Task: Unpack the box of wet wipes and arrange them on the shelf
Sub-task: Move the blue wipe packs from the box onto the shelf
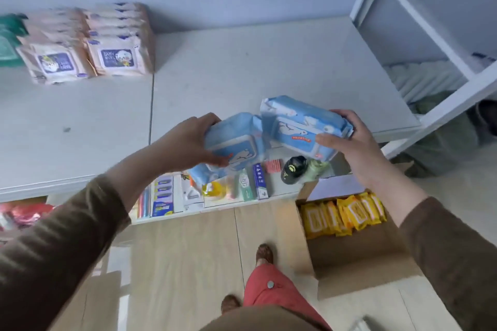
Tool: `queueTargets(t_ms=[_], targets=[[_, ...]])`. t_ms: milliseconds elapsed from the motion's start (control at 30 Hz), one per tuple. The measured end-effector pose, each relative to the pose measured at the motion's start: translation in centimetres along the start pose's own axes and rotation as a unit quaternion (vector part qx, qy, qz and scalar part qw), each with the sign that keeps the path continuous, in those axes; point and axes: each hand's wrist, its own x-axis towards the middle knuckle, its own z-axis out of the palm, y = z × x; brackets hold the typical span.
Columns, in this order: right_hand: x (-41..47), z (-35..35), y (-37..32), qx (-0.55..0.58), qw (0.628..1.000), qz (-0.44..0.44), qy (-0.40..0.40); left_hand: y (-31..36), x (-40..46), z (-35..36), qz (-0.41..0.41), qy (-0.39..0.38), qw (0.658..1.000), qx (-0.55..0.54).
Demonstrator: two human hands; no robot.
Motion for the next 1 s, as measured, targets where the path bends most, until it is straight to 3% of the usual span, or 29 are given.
queueTargets(t_ms=[267, 467, 700, 1000], targets=[[13.9, 3.6, -2.5, -0.048, 0.997, -0.023, -0.059, -4.4, 11.1, -9.5, 0.001, 0.061, 0.997, 0.052], [23.3, 6.3, -3.0, -0.078, 0.987, 0.014, -0.138, -7.1, 21.2, -16.7, -0.032, 0.108, 0.988, 0.101], [31.1, 14.2, -2.8, -0.064, 0.971, 0.028, -0.227, -9.6, 30.9, -21.2, -0.050, 0.090, 0.989, 0.105], [38.4, 22.9, -3.3, -0.022, 0.964, 0.050, -0.260, -15.0, 35.5, -24.1, -0.049, 0.066, 0.995, 0.054]])
